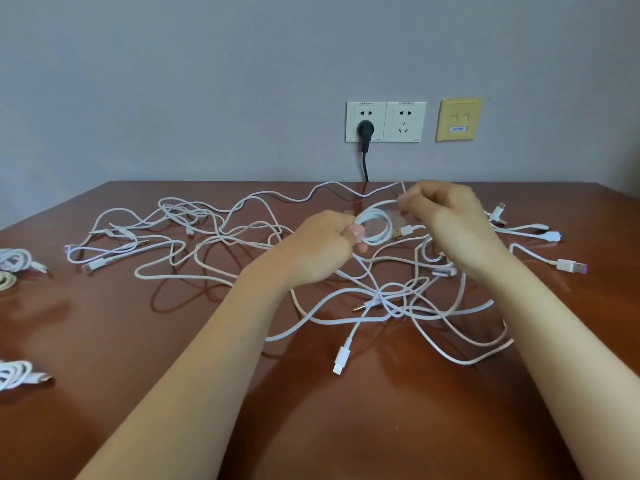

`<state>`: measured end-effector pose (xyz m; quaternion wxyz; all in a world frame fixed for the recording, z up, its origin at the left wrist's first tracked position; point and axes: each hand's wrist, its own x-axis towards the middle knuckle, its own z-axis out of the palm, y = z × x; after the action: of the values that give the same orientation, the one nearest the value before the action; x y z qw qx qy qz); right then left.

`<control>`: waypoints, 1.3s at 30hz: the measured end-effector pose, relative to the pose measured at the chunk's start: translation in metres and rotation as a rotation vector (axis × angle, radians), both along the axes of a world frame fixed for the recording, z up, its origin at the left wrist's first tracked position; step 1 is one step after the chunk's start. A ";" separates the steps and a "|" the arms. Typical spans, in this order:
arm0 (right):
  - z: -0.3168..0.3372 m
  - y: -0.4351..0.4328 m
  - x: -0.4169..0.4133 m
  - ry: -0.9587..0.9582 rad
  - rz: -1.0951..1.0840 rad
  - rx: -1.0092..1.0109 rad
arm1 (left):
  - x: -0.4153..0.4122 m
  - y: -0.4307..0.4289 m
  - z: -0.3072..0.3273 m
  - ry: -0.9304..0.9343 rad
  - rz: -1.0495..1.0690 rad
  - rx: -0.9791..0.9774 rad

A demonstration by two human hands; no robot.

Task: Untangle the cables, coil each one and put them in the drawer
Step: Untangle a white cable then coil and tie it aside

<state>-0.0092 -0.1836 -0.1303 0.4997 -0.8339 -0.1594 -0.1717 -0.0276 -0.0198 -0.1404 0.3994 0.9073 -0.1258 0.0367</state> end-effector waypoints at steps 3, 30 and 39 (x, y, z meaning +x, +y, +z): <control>0.000 0.000 0.000 -0.033 0.115 0.029 | -0.004 -0.006 -0.003 0.083 -0.077 0.000; -0.012 0.030 -0.024 -0.532 0.104 -0.839 | 0.010 0.008 -0.003 -0.039 0.276 -0.011; -0.010 0.019 -0.013 -0.349 -0.034 -0.596 | 0.001 -0.007 -0.006 -0.026 0.009 0.109</control>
<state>-0.0227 -0.1647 -0.1406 0.1962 -0.9038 -0.2719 -0.2659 -0.0263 -0.0266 -0.1468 0.3476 0.9277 -0.1291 0.0435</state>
